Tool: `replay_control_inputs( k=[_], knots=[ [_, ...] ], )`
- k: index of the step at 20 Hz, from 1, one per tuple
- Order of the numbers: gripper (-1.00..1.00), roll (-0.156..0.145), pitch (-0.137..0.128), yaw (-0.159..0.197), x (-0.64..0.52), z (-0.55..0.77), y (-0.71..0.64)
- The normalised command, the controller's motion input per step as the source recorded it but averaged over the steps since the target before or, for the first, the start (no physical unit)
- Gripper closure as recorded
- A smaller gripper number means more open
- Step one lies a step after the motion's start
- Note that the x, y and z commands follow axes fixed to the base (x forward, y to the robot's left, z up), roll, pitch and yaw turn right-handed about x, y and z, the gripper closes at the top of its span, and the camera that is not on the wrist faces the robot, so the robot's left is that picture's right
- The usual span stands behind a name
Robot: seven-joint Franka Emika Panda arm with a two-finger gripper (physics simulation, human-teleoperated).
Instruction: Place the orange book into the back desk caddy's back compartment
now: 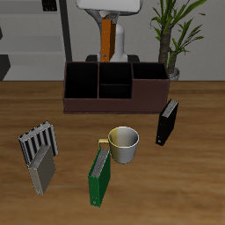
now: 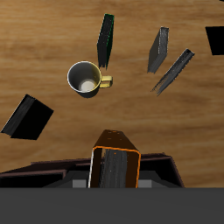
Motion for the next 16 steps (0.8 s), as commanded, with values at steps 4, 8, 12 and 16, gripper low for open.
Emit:
replay_control_inputs(
  k=[4,8,12,16],
  knots=[
    [1.00,-0.024,-0.007,0.032,-0.43,-0.01,0.01],
    [1.00,-0.015,0.011,0.018,-0.42,-0.09,0.05],
    [1.00,-0.002,-0.001,0.049,-0.51,-0.08,0.13],
    [1.00,0.011,0.006,-0.022,-0.32,-0.01,0.05]
  ],
)
